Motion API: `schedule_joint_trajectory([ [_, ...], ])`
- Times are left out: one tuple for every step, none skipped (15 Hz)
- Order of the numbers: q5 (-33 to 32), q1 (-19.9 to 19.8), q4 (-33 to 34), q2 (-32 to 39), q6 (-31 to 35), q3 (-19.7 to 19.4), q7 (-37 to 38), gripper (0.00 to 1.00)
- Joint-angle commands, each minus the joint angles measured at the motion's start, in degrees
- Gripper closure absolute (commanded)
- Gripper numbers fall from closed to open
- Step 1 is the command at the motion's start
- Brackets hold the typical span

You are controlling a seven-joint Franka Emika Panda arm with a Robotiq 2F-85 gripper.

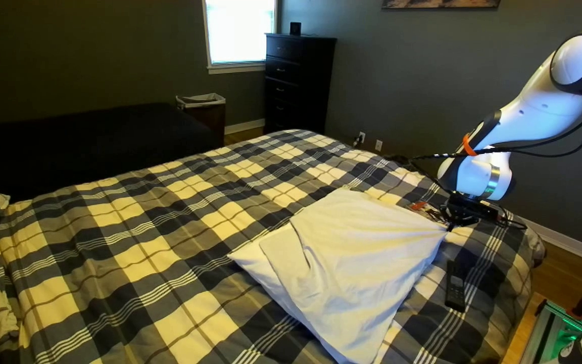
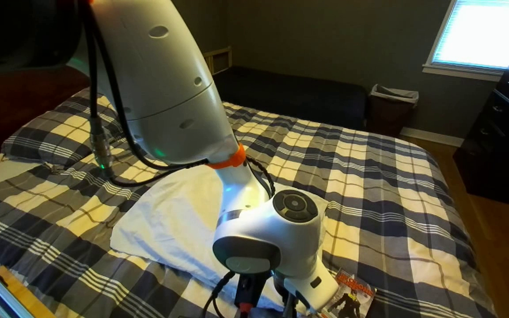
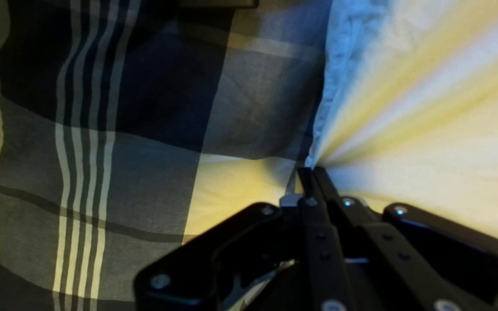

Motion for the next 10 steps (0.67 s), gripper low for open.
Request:
schedule_joint_trajectory([
  [-0.6, 1.1, -0.6, 0.1, -0.7, -2.0, 1.3, 1.00],
  [-0.6, 1.0, -0.6, 0.1, -0.9, -2.1, 1.2, 1.00],
  [-0.1, 0.2, -0.9, -0.5, -1.2, -1.4, 0.4, 1.00],
  [0.3, -0.3, -1.7, -1.8, -0.7, -0.9, -0.2, 0.74],
  [0.1, -0.1, -2.7, -3.1, -0.5, -1.0, -0.4, 0.73],
  [0.1, -0.1, -4.6, -5.4, 0.2, -0.9, -1.0, 0.67],
  [0.1, -0.1, -6.5, -7.8, 0.9, -0.9, -1.8, 0.60],
  [-0.1, 0.2, -8.6, -10.5, 1.5, -1.1, -2.5, 0.51],
  [-0.4, 0.4, -10.8, -13.7, 1.7, -1.2, -3.5, 0.45],
  [-0.4, 0.3, -13.4, -16.7, 2.6, -0.8, -5.2, 0.36],
])
